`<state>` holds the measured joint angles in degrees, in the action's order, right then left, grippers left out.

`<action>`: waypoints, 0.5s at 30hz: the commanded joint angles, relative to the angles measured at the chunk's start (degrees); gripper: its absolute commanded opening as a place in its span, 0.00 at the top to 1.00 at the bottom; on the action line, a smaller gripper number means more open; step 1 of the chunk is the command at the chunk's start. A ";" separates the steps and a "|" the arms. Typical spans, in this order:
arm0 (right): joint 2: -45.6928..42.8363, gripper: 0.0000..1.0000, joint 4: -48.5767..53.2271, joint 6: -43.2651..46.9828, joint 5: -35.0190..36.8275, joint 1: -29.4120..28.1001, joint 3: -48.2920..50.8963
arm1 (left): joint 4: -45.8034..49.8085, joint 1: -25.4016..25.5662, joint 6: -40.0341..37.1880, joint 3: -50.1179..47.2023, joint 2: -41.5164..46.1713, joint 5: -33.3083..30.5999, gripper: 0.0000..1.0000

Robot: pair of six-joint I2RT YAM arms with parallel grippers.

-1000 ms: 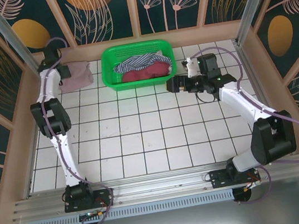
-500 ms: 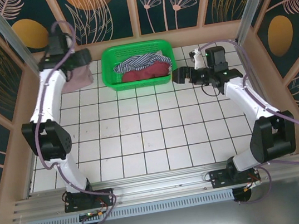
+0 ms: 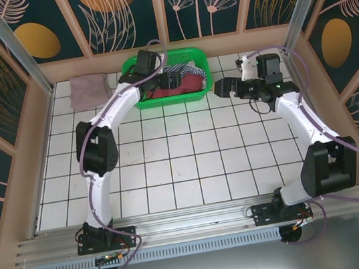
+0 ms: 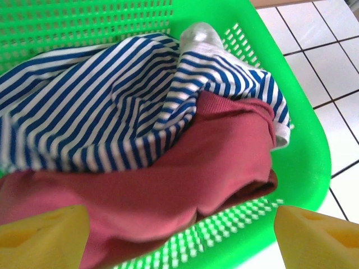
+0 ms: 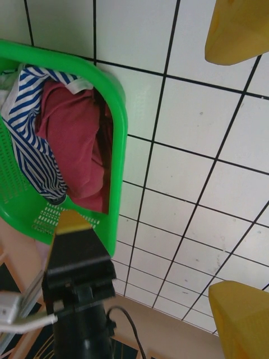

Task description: Fold and stack the tank tops

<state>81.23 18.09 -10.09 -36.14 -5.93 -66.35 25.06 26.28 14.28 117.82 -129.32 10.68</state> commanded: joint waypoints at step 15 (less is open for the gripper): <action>-2.48 0.01 3.36 2.09 -0.16 1.64 1.59 | 2.63 2.23 -5.46 7.65 -10.83 2.75 0.32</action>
<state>79.79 20.64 -9.04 -36.10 -4.80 -65.45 26.28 28.10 10.81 126.69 -140.57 14.26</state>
